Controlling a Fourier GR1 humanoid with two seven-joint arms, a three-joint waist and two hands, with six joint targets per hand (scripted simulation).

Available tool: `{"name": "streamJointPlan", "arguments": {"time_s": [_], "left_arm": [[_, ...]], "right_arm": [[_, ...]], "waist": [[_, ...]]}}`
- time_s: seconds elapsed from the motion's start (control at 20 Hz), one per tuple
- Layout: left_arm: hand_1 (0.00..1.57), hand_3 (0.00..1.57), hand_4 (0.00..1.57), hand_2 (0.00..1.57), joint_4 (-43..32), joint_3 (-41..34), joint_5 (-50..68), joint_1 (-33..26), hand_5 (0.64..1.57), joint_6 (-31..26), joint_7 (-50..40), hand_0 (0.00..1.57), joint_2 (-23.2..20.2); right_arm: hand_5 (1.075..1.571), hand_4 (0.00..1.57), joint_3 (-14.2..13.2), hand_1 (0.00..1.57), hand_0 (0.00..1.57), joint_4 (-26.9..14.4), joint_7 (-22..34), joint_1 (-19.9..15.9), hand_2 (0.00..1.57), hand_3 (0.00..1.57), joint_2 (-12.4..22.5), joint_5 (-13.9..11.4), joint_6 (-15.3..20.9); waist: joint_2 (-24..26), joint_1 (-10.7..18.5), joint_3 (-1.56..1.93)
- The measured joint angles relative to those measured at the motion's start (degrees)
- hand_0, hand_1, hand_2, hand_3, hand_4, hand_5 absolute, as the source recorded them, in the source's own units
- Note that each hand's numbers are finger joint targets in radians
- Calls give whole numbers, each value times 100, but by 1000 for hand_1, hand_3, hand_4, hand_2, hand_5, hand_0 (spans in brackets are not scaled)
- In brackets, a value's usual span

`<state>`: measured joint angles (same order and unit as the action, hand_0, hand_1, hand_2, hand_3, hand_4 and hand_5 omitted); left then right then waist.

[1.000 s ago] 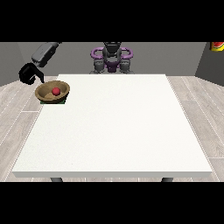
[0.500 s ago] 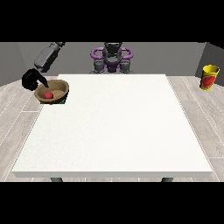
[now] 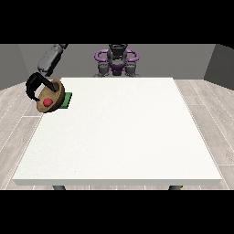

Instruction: Pick the cup and pour the ball into the bowl, then pick the bowl and place it on the pad

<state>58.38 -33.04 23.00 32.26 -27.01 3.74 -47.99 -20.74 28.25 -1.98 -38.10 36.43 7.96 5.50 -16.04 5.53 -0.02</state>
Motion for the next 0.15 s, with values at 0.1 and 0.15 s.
{"name": "streamJointPlan", "arguments": {"time_s": [0.1,0.15], "left_arm": [[0,0,1190,0,196,120,-15,-122,1569,75,-78,0,182],[0,0,1190,0,160,156,-68,-213,1569,98,-79,0,231]], "right_arm": [[1383,0,40,0,0,-86,79,29,0,0,77,-43,-97],[1375,200,105,0,0,-60,209,49,0,0,127,-85,-174]], "waist": [[192,36,4],[370,-12,3]]}}
